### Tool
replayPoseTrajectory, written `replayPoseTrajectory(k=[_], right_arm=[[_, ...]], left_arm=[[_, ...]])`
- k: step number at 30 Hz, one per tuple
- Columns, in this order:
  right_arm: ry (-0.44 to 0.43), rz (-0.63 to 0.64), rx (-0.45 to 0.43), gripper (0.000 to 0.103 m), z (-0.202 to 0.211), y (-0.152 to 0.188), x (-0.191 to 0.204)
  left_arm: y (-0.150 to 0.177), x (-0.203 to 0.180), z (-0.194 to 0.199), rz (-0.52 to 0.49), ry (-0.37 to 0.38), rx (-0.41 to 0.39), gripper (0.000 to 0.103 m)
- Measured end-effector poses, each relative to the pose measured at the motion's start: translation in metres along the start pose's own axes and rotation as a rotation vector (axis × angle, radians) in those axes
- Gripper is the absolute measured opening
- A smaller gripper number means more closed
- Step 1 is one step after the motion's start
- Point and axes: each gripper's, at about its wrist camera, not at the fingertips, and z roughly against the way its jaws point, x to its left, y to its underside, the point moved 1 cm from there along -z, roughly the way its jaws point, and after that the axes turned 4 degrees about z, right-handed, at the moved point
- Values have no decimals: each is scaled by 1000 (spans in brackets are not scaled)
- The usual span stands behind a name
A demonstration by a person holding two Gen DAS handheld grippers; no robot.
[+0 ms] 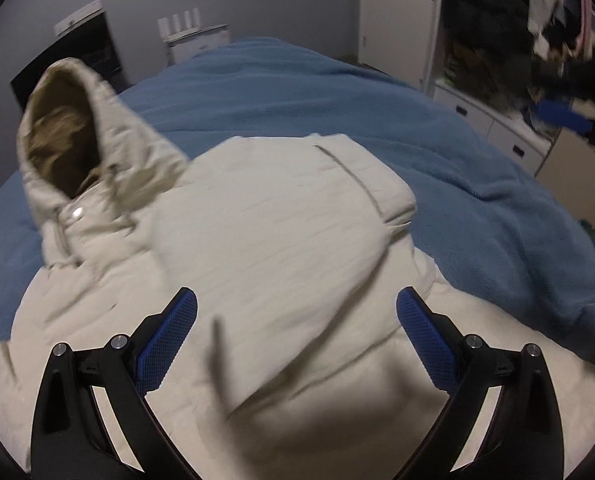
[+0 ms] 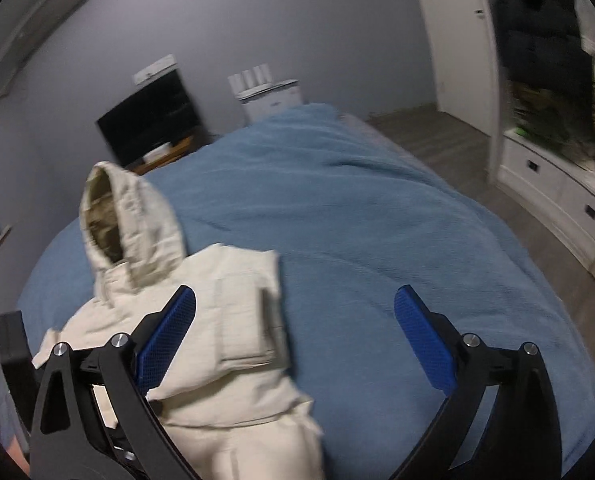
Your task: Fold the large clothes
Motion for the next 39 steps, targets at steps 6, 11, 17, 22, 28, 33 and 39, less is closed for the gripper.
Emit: replayPoseTrajectory(k=[6,11,17,22,28,33,39], right_arm=[[-25,-118,-3,95,-14,3,-26],[-79,-144,40,95,-26,9,-25],[-114,-104,76,95,-33,16,-11],[-118,-23,84,95,-34,20,10],[-115,59,103,95,-38,30,34],[-135,134,126,95,-44,43,58],[-166,250,154,95,-55,62,88]], left_arm=[[-3,-37,-37,-146,-72,16,79],[6,-50,-60,-280,-199,64,45],[-3,-15,-31,-176,-145,3,6],[-7,38,26,-14,-116,-65,6],[11,118,93,155,-129,-143,5],[41,176,107,291,-171,-154,5],[98,219,54,465,-158,12,5]])
